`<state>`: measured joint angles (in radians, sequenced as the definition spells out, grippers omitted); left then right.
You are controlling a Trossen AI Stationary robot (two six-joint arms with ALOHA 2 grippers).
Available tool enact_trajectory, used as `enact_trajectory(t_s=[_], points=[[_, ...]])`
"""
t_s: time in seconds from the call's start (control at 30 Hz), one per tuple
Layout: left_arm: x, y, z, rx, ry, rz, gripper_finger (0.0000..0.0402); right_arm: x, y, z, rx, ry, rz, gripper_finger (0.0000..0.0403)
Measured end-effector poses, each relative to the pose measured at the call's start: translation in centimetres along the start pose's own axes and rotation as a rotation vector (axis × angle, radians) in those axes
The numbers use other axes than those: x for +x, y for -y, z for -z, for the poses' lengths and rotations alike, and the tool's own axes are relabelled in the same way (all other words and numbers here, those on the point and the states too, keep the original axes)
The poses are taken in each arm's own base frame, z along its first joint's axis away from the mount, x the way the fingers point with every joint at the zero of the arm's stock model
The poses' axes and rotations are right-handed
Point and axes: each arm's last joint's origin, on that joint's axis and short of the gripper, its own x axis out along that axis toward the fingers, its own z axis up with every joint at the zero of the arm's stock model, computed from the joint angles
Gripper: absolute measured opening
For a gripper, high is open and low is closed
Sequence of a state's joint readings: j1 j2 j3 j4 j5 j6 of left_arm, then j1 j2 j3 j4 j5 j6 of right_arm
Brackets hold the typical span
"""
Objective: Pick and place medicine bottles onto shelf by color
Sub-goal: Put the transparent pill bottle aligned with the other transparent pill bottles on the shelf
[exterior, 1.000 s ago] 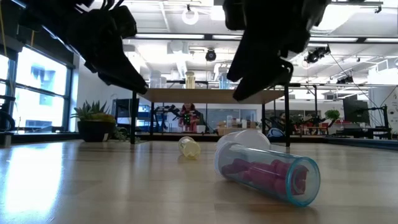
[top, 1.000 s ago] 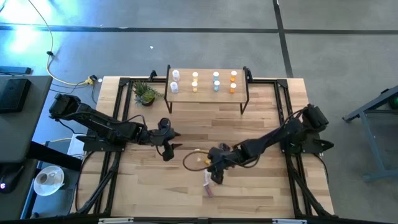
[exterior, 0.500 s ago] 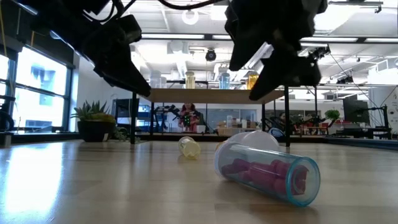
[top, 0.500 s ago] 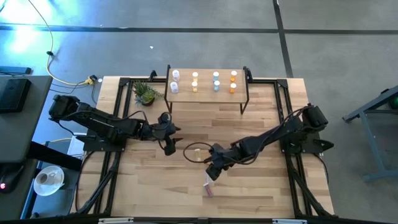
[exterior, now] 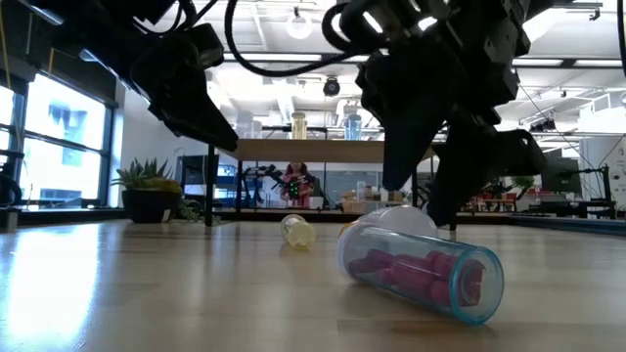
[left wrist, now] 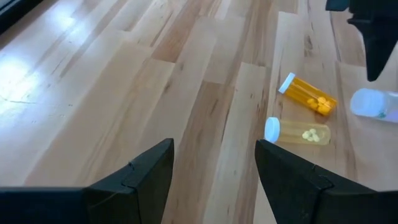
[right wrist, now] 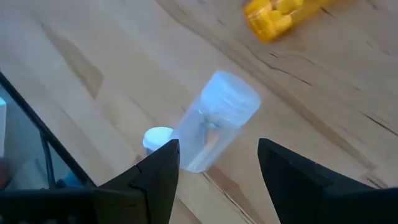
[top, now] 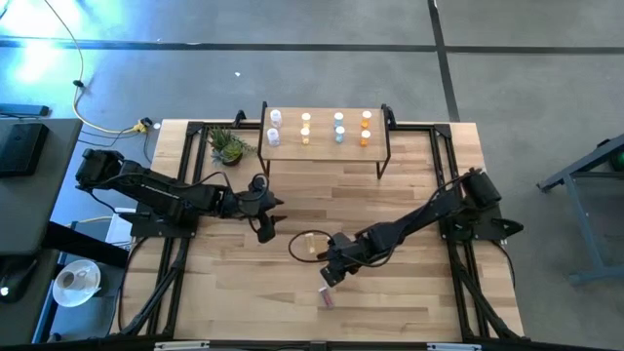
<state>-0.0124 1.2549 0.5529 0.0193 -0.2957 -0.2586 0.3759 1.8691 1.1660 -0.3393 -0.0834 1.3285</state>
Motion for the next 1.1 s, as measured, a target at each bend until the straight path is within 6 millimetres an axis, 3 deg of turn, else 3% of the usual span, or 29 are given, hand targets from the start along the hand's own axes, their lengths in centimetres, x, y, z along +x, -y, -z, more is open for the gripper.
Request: enact_trajectory(t_s=[0.33, 0.67, 1.1], points=[[0.0, 0.0, 0.0, 0.0, 0.0, 0.001, 0.0216, 0.3, -0.3, -0.2, 0.056, 0.032, -0.035, 0.0209], [0.0, 0.0, 0.0, 0.001, -0.003, 0.0, 0.0216, 2.4, 0.3, -0.2, 0.103, 0.005, -0.012, 0.0209], [0.0, 0.0, 0.1, 0.002, -0.008, -0.001, 0.0216, 2.3, 0.8, 0.1, 0.048, -0.037, 0.051, 0.0206]])
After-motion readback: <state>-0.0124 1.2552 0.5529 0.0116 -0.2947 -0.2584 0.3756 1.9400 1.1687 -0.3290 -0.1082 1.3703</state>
